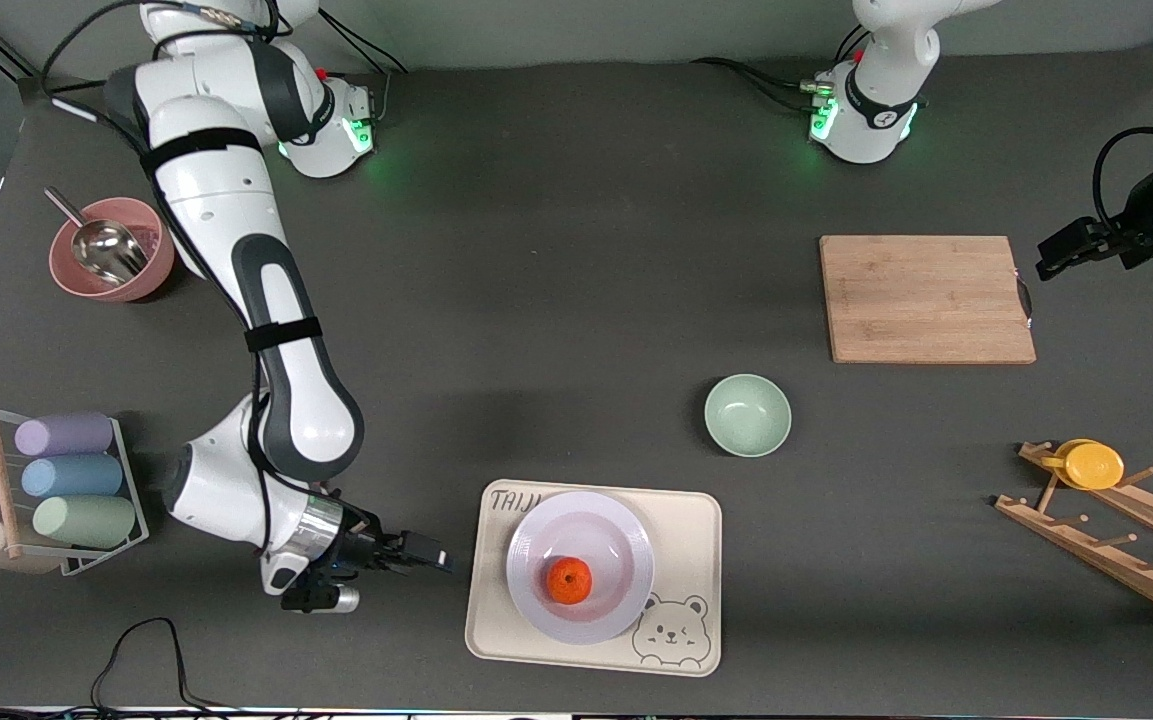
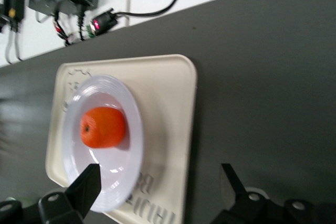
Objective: Place orange and plate with both arms
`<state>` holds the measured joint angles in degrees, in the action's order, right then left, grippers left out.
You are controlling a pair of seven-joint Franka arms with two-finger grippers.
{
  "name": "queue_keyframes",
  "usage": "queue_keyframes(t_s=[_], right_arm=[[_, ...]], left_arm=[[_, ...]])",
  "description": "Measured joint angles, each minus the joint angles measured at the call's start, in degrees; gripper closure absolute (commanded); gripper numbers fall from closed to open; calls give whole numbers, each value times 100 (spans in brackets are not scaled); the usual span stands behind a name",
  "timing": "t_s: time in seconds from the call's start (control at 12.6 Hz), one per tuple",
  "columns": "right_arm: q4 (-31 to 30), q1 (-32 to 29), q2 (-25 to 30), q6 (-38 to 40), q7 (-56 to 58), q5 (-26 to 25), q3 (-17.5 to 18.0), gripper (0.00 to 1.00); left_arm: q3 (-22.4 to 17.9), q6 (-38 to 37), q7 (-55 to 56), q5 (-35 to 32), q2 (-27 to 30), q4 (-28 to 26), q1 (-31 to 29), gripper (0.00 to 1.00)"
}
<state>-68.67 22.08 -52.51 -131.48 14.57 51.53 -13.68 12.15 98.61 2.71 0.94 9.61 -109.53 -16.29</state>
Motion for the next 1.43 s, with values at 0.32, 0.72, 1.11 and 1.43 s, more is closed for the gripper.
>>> queue_keyframes(t_s=[0.32, 0.72, 1.11, 1.43], right_arm=[[-1286, 1416, 1168, 1266, -2, -919, -2205, 0], [-1947, 2345, 2223, 2664, -1, -2178, -3795, 0], [-1815, 2366, 3010, 3960, 2, -2963, -4427, 0], [-1361, 2395, 3277, 4485, 2, -3732, -4450, 0]], left_arm=[[-1, -2, 0, 0, 0, -3, 0, 0], [4, 75, 4, 0, 0, -5, 0, 0], [-33, 90, 5, 0, 1, 1, -7, 0], [-30, 90, 5, -12, 5, 18, -7, 0]])
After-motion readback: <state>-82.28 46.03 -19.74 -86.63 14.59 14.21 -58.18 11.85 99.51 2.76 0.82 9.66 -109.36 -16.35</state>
